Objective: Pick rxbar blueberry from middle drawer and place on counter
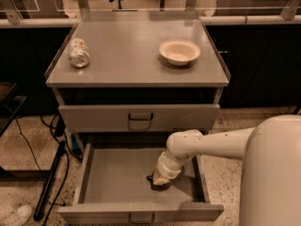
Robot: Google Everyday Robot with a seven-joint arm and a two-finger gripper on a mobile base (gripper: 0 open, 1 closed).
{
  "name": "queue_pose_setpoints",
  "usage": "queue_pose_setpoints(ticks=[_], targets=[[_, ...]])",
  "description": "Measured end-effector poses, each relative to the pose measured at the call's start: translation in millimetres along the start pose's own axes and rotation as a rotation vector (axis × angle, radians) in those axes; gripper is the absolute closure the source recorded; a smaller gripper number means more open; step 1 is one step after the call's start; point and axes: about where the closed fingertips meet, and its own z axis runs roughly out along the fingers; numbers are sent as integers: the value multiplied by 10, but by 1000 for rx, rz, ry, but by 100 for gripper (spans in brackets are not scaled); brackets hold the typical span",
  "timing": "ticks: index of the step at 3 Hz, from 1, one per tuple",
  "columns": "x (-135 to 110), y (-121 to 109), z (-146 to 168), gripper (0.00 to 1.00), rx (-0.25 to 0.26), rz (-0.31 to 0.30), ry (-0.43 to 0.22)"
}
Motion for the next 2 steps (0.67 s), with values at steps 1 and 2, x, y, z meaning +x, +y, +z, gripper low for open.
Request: queue_pose_setpoints(ticks=[1,2], targets=[[-63,-58,-303,100,70,-2,38],[-186,-86,-641,100,129,-29,62]])
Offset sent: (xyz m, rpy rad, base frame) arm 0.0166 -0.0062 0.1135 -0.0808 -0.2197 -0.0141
